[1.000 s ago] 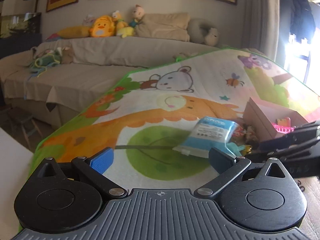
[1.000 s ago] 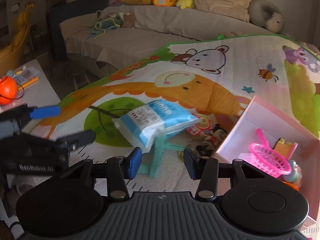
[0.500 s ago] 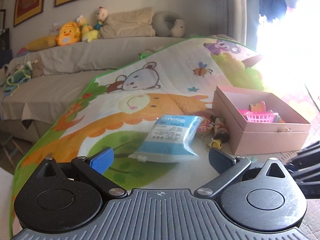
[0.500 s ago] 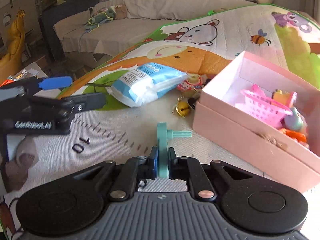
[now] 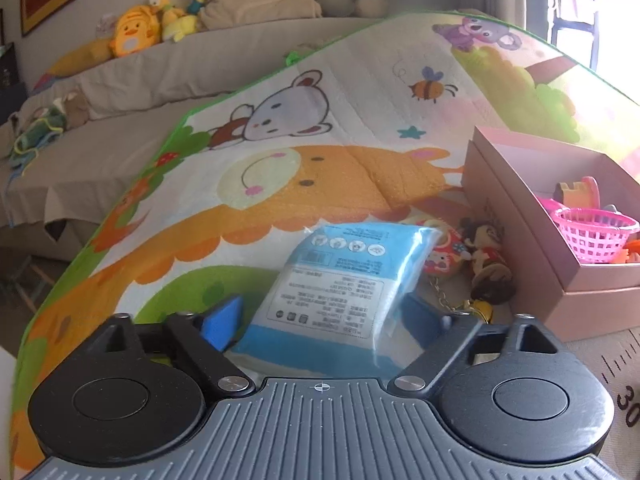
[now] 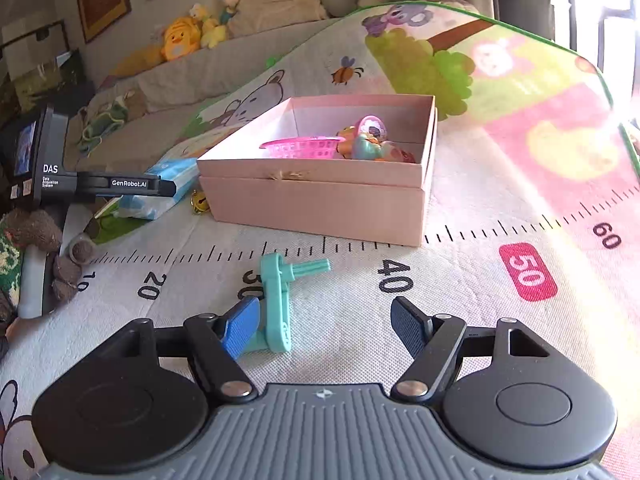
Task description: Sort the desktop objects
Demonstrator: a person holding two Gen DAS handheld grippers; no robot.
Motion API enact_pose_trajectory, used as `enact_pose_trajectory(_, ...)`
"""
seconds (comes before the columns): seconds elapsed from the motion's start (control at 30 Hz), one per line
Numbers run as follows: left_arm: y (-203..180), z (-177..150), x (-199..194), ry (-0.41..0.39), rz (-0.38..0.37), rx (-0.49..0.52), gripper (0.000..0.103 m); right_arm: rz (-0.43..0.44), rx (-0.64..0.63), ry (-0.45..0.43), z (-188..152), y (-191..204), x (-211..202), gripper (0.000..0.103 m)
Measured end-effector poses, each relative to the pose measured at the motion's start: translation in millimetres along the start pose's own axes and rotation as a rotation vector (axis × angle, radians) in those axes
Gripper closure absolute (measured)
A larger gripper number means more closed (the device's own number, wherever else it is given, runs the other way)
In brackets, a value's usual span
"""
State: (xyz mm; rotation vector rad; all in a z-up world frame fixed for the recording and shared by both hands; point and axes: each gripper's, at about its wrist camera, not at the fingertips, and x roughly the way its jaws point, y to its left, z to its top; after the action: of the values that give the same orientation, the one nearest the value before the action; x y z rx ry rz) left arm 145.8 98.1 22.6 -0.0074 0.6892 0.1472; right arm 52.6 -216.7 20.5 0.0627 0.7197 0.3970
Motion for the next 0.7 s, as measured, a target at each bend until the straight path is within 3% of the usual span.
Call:
enact_pose_trajectory(0.27, -7, -16, -30, 0.007, 0.007, 0.027, 0.031, 0.001, 0.039, -0.016, -6, -6, 5, 0.006)
enact_pose_trajectory(0.5, -22, -62, -104, -0.019, -0.120, 0.044, 0.030, 0.003, 0.078, -0.015, -6, -10, 5, 0.000)
enact_pose_trajectory(0.57, -27, -76, -118, -0.011, -0.158, 0.047, 0.027, -0.005, 0.064, -0.009, -7, -7, 7, 0.000)
enact_pose_trajectory(0.63, -31, -86, -126, 0.000, -0.211, 0.050, 0.013, -0.014, 0.050, -0.004, -7, -4, 7, 0.000)
enact_pose_trajectory(0.7, -37, -94, -130, -0.016, -0.237, 0.070, 0.009, -0.023, 0.033, 0.003, -6, -1, 9, 0.000)
